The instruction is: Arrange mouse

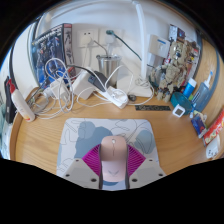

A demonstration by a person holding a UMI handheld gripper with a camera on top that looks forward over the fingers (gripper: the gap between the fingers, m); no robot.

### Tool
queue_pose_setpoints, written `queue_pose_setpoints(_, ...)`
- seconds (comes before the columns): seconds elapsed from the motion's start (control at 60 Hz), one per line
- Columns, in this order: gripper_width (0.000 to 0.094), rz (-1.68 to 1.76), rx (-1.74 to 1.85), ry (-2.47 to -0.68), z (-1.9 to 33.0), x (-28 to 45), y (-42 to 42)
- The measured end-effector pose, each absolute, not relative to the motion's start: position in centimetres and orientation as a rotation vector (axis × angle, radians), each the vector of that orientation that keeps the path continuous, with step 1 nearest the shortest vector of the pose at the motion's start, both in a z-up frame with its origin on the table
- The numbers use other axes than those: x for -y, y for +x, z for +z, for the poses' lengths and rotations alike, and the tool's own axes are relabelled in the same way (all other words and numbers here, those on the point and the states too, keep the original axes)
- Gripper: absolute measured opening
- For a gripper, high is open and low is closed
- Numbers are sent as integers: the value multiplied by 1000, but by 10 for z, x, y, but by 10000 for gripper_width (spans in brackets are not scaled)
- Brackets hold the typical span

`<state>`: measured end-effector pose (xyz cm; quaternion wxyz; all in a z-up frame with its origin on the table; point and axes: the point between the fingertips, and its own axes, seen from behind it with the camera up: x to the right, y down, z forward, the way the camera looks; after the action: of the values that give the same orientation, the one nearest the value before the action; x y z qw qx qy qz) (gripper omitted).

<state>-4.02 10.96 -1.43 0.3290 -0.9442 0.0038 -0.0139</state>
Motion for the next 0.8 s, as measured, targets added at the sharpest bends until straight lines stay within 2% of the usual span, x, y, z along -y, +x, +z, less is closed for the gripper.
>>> queue_pose_setpoints(0.217,441,-11,-62,-2492,-17,-107,-40)
queue_pose_setpoints(0.233,467,-11,-71,-2497,-17,-107,-40)
queue_pose_setpoints(0.25,561,-12,-78,-2504,-16,-106,-39)
queue_pose_setpoints(0.267,569,-17,-83,-2513,-16,-105,-37)
queue_pose_setpoints(0.3,691,-27,-84,-2526,-13,-103,-36)
queue_pose_setpoints(0.35,817,-39,-70,-2521,-2,-103,-35)
queue_pose_setpoints(0.45,833,-50,-34,-2460,39,-105,-43)
queue_pose_setpoints(0.65,833,13,-58,-2357,145,-90,-80)
queue_pose_setpoints(0.8,833,63,-42,-2292,206,-71,-112)
